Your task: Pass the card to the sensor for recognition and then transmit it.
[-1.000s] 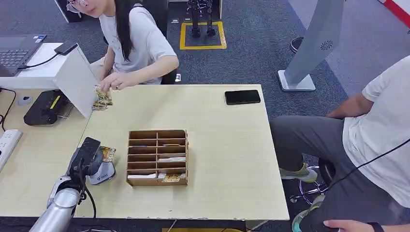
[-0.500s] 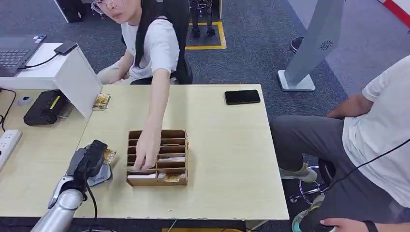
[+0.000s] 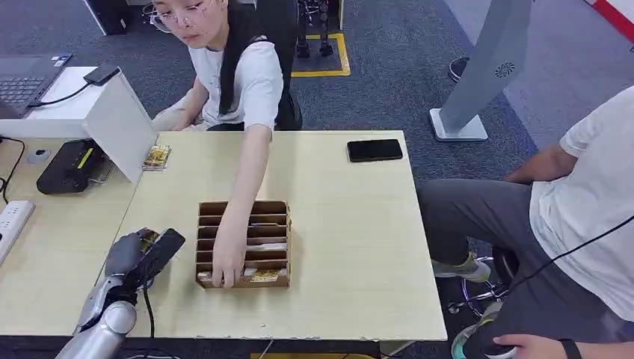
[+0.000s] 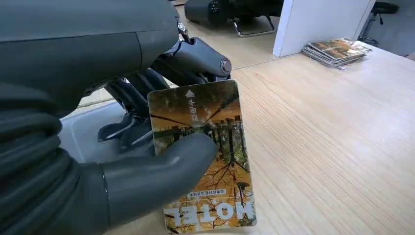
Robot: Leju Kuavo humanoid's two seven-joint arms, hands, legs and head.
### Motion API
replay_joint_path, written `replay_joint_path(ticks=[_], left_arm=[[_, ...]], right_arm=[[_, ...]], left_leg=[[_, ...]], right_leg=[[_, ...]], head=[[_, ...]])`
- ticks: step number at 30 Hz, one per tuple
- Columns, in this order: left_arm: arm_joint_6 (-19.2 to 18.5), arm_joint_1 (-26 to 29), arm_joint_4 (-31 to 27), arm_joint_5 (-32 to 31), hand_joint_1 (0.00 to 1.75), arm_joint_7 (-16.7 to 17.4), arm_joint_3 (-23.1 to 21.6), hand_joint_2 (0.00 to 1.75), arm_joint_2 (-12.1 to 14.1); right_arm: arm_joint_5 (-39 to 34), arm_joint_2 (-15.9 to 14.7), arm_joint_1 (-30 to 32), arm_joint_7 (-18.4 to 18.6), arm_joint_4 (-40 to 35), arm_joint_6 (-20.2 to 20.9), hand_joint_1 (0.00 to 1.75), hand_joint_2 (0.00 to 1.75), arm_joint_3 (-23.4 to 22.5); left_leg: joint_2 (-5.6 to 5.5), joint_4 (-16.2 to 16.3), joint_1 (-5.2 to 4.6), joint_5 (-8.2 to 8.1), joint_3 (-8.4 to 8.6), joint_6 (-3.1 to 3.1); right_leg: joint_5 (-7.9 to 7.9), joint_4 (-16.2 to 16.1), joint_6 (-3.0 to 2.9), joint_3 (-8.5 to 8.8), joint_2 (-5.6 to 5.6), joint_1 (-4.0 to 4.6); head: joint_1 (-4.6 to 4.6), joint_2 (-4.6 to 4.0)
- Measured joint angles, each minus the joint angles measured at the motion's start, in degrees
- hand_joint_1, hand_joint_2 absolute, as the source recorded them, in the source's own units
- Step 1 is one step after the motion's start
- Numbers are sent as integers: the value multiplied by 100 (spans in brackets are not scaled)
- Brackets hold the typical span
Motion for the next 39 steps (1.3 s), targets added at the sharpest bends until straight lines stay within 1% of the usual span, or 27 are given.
replay_joint_path(ticks=[11,14,17,18,20,22,23,28,34,39], left_arm=[[-48,16,17,-83,175,-15,0,175,-28],[-111,27,17,106,175,-128,0,175,-44],[-383,29,15,831,175,-407,20,175,-55],[-498,29,9,1155,175,-503,48,175,-68],[-767,28,-67,1995,175,-745,126,175,-87],[-900,33,-166,2651,175,-866,170,175,-94],[-937,43,-222,2883,175,-868,188,175,-94],[-953,111,-492,3646,175,-944,190,175,-92],[-946,199,-776,3967,175,-922,190,175,-44],[-1025,227,-905,4435,175,-907,190,175,-42]], right_arm=[[0,-42,-2,-18,138,-98,0,0,83],[0,-57,-1,-18,188,-153,0,0,85],[0,-63,-1,-18,225,-182,0,0,85],[0,-68,-2,-18,234,-182,0,0,85],[0,-77,-1,-18,245,-182,0,0,85],[0,-85,-1,-18,256,-193,0,0,85],[0,-87,0,-20,264,-199,0,0,85],[0,-94,8,-24,280,-195,0,0,85],[0,-94,12,-24,278,-164,0,0,83],[0,-94,12,-24,271,-158,0,0,83]], left_leg=[[0,0,0,0,1,0],[-5,0,-1,0,2,0],[-17,0,-2,0,8,0],[-19,-1,-2,0,11,0],[-22,-2,-3,0,14,0],[-26,-2,-3,0,16,1],[-26,-2,-3,3,16,4],[-25,-1,-2,11,12,4],[-24,-1,-1,11,1,3],[-24,-1,-1,11,-8,3]], right_leg=[[0,0,0,1,-1,0],[-1,1,0,4,-6,0],[-5,1,2,15,-20,0],[-6,1,2,19,-23,-1],[-6,1,3,26,-28,-1],[-7,1,3,29,-30,0],[-6,1,3,29,-31,0],[-3,1,3,25,-29,0],[-3,1,2,10,-27,0],[-3,1,2,0,-27,0]], head=[[0,0],[0,0],[0,0],[0,0],[0,0],[-2,0],[0,0],[0,0],[-2,0],[-2,0]])
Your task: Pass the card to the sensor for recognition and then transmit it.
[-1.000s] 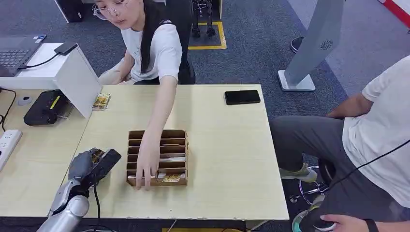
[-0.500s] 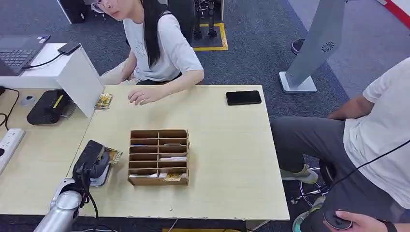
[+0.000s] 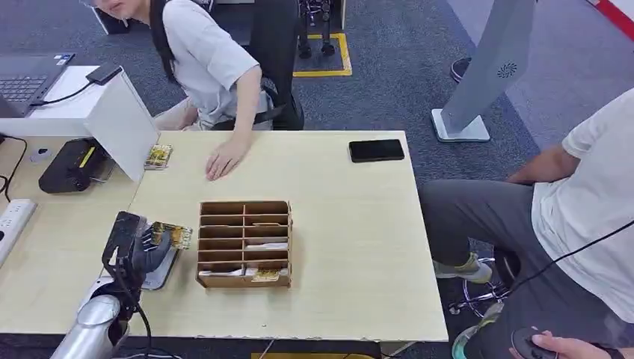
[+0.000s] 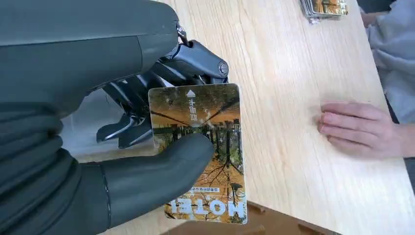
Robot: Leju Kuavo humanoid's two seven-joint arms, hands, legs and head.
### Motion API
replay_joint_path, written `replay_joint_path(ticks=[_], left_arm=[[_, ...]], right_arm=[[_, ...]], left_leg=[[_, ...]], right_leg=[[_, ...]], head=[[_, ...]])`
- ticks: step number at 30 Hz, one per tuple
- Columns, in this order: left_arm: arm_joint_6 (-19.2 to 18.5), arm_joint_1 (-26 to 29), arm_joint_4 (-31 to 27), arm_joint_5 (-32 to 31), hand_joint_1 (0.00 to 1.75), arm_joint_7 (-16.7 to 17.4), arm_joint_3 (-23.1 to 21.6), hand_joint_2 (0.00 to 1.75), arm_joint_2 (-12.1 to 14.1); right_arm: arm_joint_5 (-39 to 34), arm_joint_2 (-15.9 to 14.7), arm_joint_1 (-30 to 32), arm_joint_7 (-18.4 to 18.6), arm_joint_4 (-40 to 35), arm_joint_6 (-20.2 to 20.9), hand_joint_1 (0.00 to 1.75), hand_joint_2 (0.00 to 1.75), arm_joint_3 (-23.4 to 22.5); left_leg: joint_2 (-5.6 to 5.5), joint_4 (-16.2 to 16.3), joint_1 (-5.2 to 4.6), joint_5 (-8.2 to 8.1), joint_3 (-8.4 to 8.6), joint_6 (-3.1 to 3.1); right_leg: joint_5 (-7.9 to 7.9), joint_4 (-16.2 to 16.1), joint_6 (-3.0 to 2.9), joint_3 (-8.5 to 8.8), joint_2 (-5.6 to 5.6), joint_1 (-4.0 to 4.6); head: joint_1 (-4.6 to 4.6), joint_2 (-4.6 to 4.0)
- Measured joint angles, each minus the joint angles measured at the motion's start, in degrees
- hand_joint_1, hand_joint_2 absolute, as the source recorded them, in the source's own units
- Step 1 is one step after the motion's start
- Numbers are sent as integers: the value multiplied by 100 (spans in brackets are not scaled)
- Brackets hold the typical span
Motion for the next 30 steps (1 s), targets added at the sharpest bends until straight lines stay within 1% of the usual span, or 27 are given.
replay_joint_path(ticks=[3,7,12,14,17,20,24,30], left_arm=[[-55,13,-70,312,175,24,2,175,2],[29,12,-140,522,175,-4,2,175,52],[50,7,-164,627,175,-4,2,175,83],[120,-27,-245,699,175,-7,2,175,157],[136,-62,-306,836,175,-41,4,175,175],[280,-167,-365,839,175,-142,4,175,181],[617,-438,-380,642,175,-354,4,175,166],[647,-462,-380,621,175,-380,4,175,162]], right_arm=[[0,0,0,0,-4,0,0,0,0],[0,0,1,-13,-9,0,0,0,0],[0,0,3,-26,-17,2,0,0,0],[0,0,7,-63,-35,13,0,0,0],[0,0,12,-74,-46,0,0,0,2],[0,0,21,-79,-46,-24,0,0,13],[0,-11,22,-122,-17,-125,0,0,72],[0,-17,22,-129,2,-140,0,0,83]], left_leg=[[1,0,0,0,-5,0],[2,0,0,0,-5,0],[3,0,0,0,-6,0],[4,0,0,0,-6,0],[3,0,0,0,-6,0],[3,0,0,0,-8,0],[3,1,0,1,-8,0],[3,1,0,1,-9,0]], right_leg=[[0,0,0,-5,0,0],[0,0,0,-8,1,0],[0,0,0,-8,2,0],[0,0,0,-9,2,0],[0,0,0,-10,2,0],[0,0,0,-11,2,0],[1,0,0,-14,1,0],[2,0,0,-13,1,0]], head=[[2,0],[2,0],[2,0],[2,0],[2,0],[2,0],[2,0],[2,0]])
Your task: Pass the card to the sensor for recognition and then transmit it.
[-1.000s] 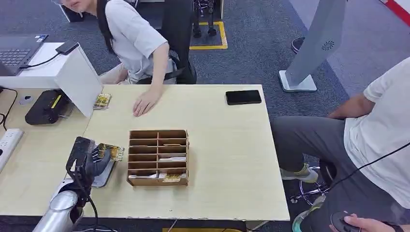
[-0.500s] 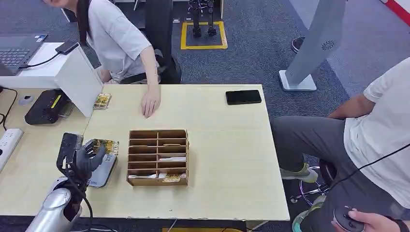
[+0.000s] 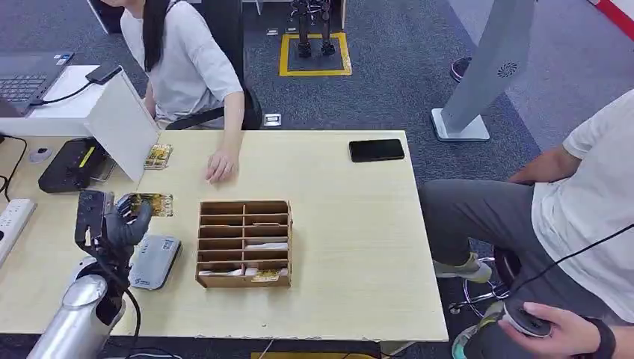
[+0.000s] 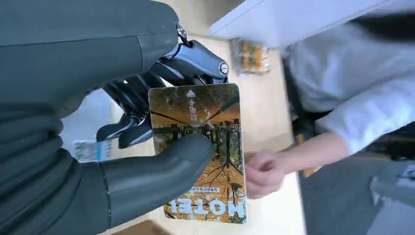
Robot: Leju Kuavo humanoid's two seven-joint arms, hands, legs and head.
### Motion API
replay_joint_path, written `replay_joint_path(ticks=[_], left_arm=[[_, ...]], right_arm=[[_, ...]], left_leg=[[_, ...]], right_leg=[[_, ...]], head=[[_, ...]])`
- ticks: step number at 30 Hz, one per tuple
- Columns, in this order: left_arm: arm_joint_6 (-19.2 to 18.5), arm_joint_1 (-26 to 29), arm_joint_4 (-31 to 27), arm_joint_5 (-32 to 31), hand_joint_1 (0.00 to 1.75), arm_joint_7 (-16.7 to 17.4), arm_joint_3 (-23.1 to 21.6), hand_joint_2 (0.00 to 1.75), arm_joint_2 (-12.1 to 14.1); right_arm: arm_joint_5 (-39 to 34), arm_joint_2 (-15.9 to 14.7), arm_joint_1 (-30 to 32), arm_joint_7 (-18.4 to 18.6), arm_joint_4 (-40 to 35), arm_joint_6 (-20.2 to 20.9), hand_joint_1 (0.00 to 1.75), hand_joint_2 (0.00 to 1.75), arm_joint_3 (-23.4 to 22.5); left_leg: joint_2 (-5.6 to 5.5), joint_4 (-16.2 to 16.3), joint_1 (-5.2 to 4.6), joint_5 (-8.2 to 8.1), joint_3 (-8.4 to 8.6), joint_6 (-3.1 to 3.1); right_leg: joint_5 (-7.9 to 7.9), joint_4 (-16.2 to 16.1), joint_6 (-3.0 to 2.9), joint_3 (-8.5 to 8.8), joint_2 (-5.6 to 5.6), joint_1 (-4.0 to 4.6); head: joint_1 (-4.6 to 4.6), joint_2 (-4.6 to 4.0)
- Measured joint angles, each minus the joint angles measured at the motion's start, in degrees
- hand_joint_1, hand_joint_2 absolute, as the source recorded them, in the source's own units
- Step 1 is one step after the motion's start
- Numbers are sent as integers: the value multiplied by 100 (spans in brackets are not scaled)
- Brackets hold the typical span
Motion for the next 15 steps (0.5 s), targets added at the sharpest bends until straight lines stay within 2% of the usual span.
replay_joint_path(ticks=[3,6,15], left_arm=[[166,-177,0,-122,175,-122,0,175,-31],[770,-660,2,-755,175,-759,-2,175,-227],[925,-771,55,-1012,175,-925,-2,175,-326]], right_arm=[[0,-37,-2,-22,81,-85,0,0,61],[0,-396,-21,-112,864,-562,0,0,368],[0,-760,-67,-151,1681,-909,0,0,512]], left_leg=[[-1,0,0,0,-1,0],[1,1,-1,0,-2,0],[2,1,0,0,-3,0]], right_leg=[[1,0,0,1,-1,0],[4,0,1,-1,5,0],[4,0,0,-4,6,0]], head=[[0,0],[-2,0],[-2,0]])
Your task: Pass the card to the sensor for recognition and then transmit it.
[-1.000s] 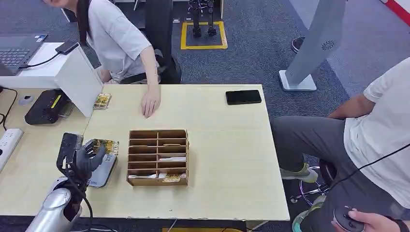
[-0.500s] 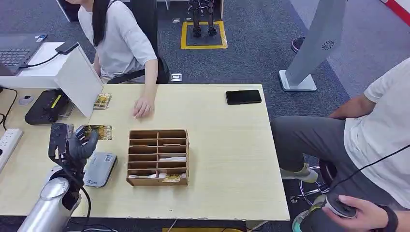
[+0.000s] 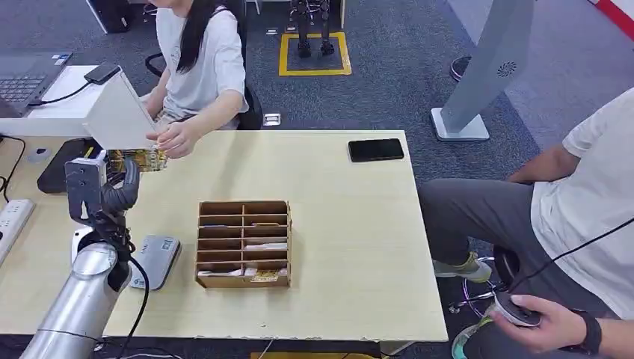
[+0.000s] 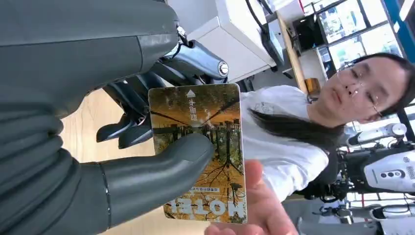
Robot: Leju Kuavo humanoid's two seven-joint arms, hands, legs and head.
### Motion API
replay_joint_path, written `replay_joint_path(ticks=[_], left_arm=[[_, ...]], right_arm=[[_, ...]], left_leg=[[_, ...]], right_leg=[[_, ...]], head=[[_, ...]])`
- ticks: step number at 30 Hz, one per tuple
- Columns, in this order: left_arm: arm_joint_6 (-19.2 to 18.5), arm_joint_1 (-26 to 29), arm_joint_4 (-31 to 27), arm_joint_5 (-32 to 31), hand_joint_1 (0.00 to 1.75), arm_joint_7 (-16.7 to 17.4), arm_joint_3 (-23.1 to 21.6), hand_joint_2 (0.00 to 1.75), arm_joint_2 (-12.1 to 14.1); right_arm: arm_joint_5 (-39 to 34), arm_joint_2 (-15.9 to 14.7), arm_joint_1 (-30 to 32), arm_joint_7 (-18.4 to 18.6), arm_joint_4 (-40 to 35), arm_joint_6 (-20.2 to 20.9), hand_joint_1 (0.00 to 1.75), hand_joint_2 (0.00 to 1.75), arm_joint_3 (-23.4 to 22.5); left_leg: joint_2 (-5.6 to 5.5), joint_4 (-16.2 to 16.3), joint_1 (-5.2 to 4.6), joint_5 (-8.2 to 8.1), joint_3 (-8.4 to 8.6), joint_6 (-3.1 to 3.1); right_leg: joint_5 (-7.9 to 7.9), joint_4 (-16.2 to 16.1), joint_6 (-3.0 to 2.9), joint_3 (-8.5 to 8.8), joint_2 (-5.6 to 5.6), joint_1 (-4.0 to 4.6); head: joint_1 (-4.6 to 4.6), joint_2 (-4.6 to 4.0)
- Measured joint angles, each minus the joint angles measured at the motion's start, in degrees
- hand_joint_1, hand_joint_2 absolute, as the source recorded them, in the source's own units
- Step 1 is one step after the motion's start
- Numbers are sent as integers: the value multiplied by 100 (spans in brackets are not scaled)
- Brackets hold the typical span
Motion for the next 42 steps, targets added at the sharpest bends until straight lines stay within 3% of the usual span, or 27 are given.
replay_joint_path(ticks=[7,8,13,14,15,16,23,28,30,33,36,42], left_arm=[[-2,2,20,-18,175,0,0,175,-31],[-4,1,24,-18,0,0,0,175,-31],[-39,0,55,-29,0,0,0,175,-31],[-63,0,61,-33,0,0,0,0,-31],[-78,0,70,-31,0,21,0,0,-31],[-103,0,79,-13,0,52,0,175,-31],[-214,-3,111,103,0,257,0,175,-37],[-512,-12,105,221,0,498,0,175,-9],[-511,-9,46,75,0,342,0,175,48],[-551,125,-298,-479,0,-178,-2,175,223],[-857,383,-836,-748,0,-460,0,175,418],[-1390,1080,-1939,-940,0,-1061,-2,175,695]], right_arm=[[0,-190,-19,-22,431,-210,0,0,55],[0,-223,-25,-24,503,-258,0,0,72],[0,-482,-80,-31,1076,-788,0,0,109],[0,-536,-94,-31,1239,-839,0,0,114],[0,-607,-99,-31,1341,-859,0,0,116],[0,-614,-103,-31,1419,-868,0,0,116],[-6,-765,-116,-24,1758,-927,0,0,116],[-9,-800,-122,-26,1841,-931,0,0,116],[-9,-807,-120,-35,1858,-916,0,0,116],[0,-862,-117,-175,1880,-732,0,0,125],[0,-958,-109,-289,1895,-514,0,0,155],[0,-1071,-79,-378,1906,-464,0,0,221]], left_leg=[[0,0,0,0,-2,0],[0,0,0,0,-2,0],[0,0,-1,0,-3,0],[0,0,-2,0,-2,0],[1,0,-2,0,-2,0],[1,0,-2,0,-2,0],[1,0,0,0,-2,0],[4,0,0,0,-3,0],[7,0,0,0,-4,0],[9,0,-1,0,-4,0],[8,0,-2,-1,-6,0],[10,0,-2,-5,-8,0]], right_leg=[[0,0,0,0,0,0],[0,0,0,0,0,0],[0,0,0,0,0,0],[0,0,0,0,1,0],[0,0,0,0,1,0],[0,0,0,0,1,-1],[0,0,0,-3,1,0],[0,0,0,-3,4,0],[0,1,0,-4,8,0],[0,2,0,-5,12,0],[-2,2,1,-5,11,0],[-4,0,2,-9,14,-1]], head=[[4,0],[6,0],[0,0],[9,0],[2,0],[6,0],[4,0],[4,0],[4,0],[2,0],[4,0],[2,0]])
